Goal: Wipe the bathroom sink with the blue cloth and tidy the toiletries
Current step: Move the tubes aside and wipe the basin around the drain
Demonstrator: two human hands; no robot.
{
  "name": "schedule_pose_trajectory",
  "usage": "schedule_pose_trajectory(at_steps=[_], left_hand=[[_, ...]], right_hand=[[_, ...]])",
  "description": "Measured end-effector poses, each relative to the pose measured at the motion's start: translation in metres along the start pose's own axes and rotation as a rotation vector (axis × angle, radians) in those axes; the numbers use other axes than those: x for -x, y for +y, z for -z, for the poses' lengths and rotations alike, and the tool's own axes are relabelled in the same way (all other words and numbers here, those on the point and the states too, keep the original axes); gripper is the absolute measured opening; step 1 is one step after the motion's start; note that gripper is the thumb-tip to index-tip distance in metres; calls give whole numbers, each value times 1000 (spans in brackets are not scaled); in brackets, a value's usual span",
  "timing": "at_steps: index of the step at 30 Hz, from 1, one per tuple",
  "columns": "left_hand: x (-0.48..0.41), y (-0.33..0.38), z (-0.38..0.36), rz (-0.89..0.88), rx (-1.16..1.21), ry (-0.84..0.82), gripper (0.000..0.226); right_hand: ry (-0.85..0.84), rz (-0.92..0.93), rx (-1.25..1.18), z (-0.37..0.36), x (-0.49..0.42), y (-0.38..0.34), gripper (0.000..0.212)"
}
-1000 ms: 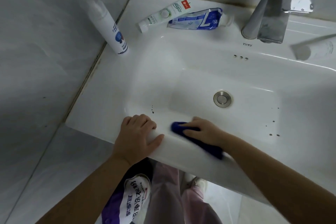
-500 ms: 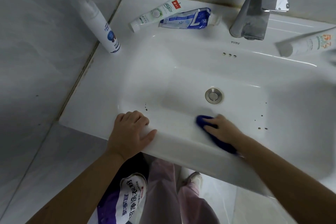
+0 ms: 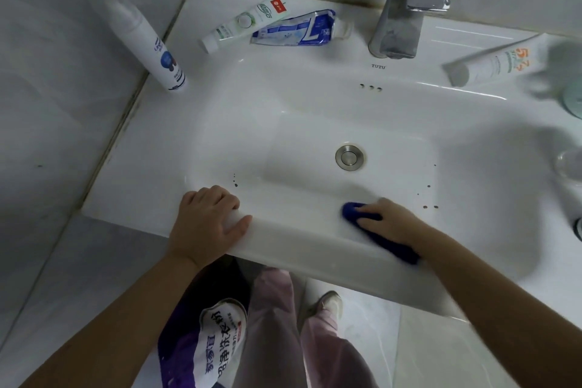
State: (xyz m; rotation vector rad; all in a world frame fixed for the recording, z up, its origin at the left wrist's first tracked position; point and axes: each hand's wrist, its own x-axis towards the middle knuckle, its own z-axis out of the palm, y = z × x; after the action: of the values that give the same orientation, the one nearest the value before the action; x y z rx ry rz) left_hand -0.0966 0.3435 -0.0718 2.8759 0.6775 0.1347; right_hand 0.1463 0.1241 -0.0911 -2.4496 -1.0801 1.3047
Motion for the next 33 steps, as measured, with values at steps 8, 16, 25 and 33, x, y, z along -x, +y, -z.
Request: schedule_pose_trajectory(at_steps=[8,16,25,33], left_hand=[[-7,38,6,-43,47,-61,44],[-11,65,-18,-203,78,-108,61],[-12,64,-20,-204,97,-77,55],[-12,68,-18,-163,98,-92,44]], right_hand=[[163,-17,39,2,76,20,31],[33,-214,289,20,39,78,40],[-98,-28,-79,29,74,87,30],[-23,104,3,-18,-35,-21,39]])
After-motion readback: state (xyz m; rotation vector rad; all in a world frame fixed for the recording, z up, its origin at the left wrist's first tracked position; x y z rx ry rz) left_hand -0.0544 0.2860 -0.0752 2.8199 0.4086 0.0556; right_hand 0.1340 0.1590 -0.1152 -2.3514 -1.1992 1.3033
